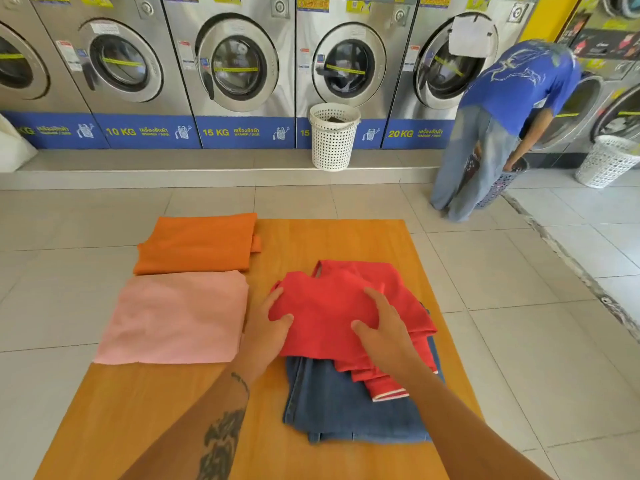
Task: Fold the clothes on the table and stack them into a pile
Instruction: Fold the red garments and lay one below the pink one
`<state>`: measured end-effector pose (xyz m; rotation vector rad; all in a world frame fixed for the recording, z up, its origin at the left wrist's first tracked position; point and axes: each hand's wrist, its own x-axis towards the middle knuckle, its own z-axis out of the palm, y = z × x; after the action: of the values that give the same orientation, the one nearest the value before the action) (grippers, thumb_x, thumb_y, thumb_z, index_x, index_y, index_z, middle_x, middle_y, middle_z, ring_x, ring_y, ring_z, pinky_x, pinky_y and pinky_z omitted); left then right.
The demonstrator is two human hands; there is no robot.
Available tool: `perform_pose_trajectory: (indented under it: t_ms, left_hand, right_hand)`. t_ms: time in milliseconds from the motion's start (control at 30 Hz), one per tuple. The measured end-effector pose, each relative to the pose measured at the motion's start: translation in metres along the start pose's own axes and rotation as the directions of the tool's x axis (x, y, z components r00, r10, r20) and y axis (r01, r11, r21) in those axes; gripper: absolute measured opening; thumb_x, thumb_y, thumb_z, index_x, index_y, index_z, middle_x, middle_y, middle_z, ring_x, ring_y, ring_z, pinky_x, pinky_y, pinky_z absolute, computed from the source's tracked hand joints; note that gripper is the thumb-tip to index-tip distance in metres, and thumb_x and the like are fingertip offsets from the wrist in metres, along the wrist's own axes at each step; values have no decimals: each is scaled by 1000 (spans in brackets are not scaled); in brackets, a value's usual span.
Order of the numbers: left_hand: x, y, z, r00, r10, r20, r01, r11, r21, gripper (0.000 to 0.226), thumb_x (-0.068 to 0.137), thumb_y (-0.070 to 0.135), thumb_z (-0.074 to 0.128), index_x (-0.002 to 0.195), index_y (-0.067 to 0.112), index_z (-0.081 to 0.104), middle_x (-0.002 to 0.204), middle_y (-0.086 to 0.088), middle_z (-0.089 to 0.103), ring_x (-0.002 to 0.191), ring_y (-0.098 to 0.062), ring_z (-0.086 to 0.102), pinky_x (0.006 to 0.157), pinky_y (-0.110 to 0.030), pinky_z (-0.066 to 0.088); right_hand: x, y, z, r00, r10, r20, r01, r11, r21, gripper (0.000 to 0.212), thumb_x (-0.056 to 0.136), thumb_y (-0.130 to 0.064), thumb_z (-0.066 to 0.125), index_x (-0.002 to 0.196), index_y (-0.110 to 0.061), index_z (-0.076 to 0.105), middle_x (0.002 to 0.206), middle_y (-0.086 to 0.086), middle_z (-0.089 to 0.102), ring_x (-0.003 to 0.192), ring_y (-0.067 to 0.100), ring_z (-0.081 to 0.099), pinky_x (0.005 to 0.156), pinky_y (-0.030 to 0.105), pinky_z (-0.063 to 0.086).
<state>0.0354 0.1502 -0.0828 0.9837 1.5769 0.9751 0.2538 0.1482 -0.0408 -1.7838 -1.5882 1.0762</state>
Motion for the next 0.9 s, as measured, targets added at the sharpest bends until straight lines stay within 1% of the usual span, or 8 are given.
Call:
perform_pose_trajectory:
  t_ms: [200, 333, 467, 567, 667, 767, 833, 900]
  left_hand:
    - [-14, 7, 7, 988, 75, -135, -82, 996, -46, 52, 86, 11, 66, 125, 44, 60, 144, 13, 45, 117, -10, 56, 94, -35, 54]
    - [-20, 19, 7, 991, 71, -115, -87, 987, -139, 49, 87, 9, 66, 124, 41, 62, 142, 8, 47, 114, -12, 58, 86, -30, 57]
    - [-25, 27, -6, 994, 47, -101, -67, 977, -204, 49, 89, 2, 61, 126, 33, 62, 138, 5, 48, 105, -7, 58, 69, -16, 55]
    - [-27, 29, -29, 995, 53, -83, -73, 962, -265, 50, 89, 0, 59, 125, 34, 63, 138, 5, 49, 107, -13, 60, 79, -28, 58]
    - [-35, 28, -62, 995, 73, -64, -87, 959, -268, 49, 88, 3, 60, 122, 39, 65, 139, 3, 51, 112, -17, 59, 92, -38, 56]
    - [-50, 22, -104, 989, 116, -91, -132, 972, -194, 49, 89, 7, 60, 122, 42, 63, 138, 9, 49, 115, -14, 54, 97, -39, 53]
    - [-62, 15, -133, 978, 138, -155, -158, 979, -128, 49, 89, 8, 61, 123, 43, 63, 134, 13, 48, 115, -11, 52, 96, -35, 52]
    - [-75, 4, -164, 961, 167, -219, -184, 981, -56, 48, 91, 9, 60, 125, 43, 60, 131, 14, 47, 116, -10, 50, 92, -29, 51]
  right_hand:
    - [11, 0, -5, 993, 83, 81, -108, 917, 383, 49, 86, -17, 68, 131, -35, 55, 123, -7, 54, 103, 10, 59, 87, 30, 54]
    - [12, -4, 7, 996, 90, 17, -90, 934, 345, 44, 82, -17, 70, 120, -36, 59, 120, -4, 56, 98, 11, 60, 91, 39, 54]
    - [7, -16, 16, 993, 119, 14, -117, 942, 313, 49, 79, -12, 65, 122, -35, 59, 119, -2, 58, 88, 10, 62, 77, 30, 55]
    - [-1, -36, 19, 998, 66, -14, -58, 945, 321, 57, 79, 0, 59, 125, -32, 61, 114, -9, 58, 83, 6, 61, 68, 23, 53]
    - [-14, -61, 29, 999, -3, -52, 21, 939, 343, 62, 78, 7, 58, 125, -32, 64, 108, -16, 61, 75, 8, 61, 69, 31, 55]
    - [-28, -85, 53, 998, -47, -42, 60, 918, 392, 62, 78, 9, 59, 122, -34, 66, 112, -17, 60, 81, 2, 60, 61, 12, 51]
    - [-36, -98, 78, 999, -54, -2, 50, 899, 435, 62, 78, 9, 59, 119, -36, 67, 116, -15, 58, 90, 3, 61, 62, 12, 49]
    - [-46, -108, 109, 996, -73, 44, 44, 884, 466, 62, 78, 9, 59, 119, -38, 67, 119, -11, 58, 96, 9, 62, 70, 20, 52]
